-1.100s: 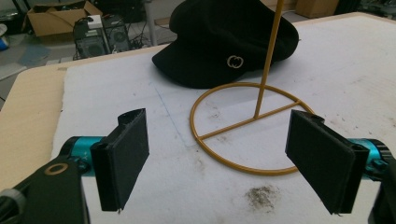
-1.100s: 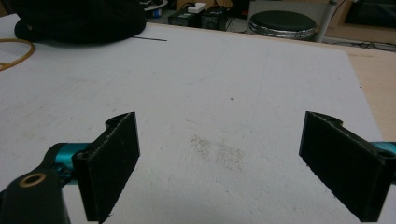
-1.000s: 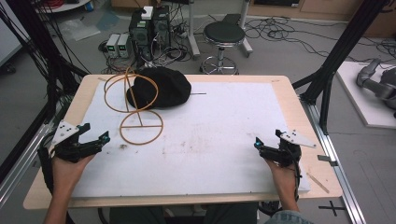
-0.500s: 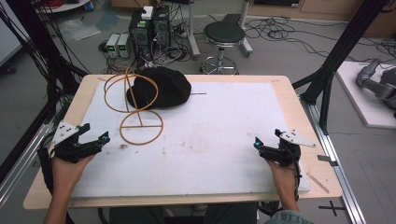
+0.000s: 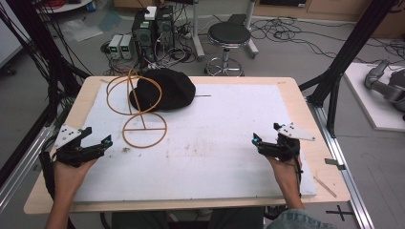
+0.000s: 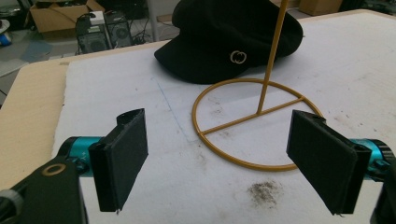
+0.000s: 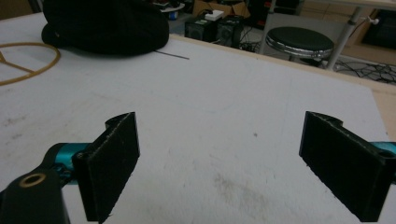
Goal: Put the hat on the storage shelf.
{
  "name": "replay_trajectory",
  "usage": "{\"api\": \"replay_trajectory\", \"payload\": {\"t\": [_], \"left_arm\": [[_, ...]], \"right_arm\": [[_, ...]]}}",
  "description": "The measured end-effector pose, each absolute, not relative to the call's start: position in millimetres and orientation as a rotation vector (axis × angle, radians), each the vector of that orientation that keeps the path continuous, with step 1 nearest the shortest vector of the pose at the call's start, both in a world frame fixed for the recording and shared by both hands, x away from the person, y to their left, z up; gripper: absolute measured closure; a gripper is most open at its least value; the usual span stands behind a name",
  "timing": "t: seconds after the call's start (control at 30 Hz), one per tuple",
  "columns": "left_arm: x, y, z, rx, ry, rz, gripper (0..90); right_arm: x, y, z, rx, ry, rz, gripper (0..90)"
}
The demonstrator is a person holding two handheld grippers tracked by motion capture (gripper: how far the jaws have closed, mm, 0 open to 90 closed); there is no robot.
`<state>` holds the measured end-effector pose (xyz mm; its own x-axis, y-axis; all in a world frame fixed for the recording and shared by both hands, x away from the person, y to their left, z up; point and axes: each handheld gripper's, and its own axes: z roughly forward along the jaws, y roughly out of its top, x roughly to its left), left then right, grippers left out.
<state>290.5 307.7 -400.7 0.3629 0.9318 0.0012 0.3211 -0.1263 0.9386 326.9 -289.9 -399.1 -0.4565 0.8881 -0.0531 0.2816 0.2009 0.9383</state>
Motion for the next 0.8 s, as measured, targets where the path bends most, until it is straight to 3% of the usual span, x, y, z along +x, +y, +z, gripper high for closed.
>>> {"api": "replay_trajectory", "payload": {"t": [0.8], "left_arm": [[293, 307, -403, 1.66, 1.132, 0.772, 20.7]], "right_arm": [[444, -217, -314, 0.959, 1.908, 1.405, 12.1]]}}
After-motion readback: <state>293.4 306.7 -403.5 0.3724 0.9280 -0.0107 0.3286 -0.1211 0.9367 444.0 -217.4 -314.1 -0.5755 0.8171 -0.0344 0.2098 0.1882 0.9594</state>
